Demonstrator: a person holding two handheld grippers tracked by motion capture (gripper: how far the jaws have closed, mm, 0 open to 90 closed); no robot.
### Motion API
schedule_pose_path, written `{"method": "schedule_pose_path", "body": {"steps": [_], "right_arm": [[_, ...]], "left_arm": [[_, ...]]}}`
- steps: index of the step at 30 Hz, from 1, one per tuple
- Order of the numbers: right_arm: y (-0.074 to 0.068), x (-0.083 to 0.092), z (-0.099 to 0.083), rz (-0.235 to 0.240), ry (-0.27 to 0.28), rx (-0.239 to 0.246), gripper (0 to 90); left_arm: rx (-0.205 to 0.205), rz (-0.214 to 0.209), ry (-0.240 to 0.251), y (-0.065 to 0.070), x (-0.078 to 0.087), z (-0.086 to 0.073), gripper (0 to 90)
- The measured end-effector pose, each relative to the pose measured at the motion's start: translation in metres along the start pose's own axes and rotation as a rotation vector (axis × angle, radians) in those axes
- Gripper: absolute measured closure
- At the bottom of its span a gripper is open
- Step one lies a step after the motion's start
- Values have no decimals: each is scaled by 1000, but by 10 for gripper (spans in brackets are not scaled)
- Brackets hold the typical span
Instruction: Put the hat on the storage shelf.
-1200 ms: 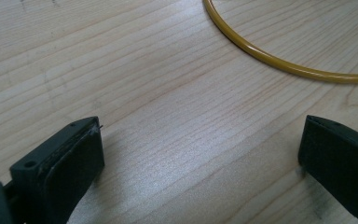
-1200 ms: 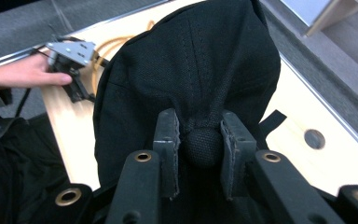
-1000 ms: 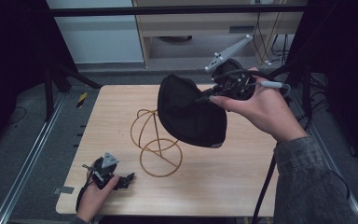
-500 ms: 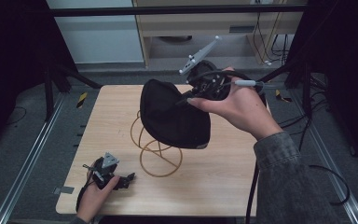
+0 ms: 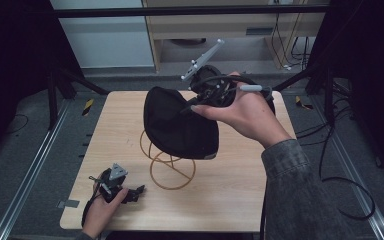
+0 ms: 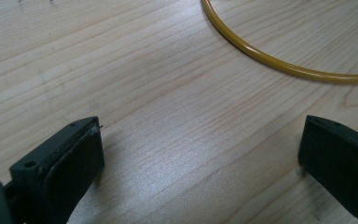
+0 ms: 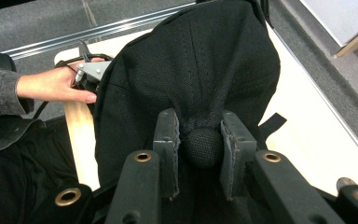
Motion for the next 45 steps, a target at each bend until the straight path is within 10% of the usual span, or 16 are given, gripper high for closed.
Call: {"method": "schedule_pose_path", "body": {"steps": [24,45], "right_arm": [[6,-69,29,8,-119,16,713],[-2,-90,33,15,-165,43,685]], "left_arm": [[-2,-2,-5,0,0,0,0],[-4,-2,-6,0,0,0,0]]}}
Point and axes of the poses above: each handheld gripper's, and its own axes: x roughly backward along the jaws, z roughly out of its top, y roughly to its right, the point moved 3 cm from there along -x, roughly forward along the jaws, and after that the axes turned 4 degrees about x, right-handed, at the moved point
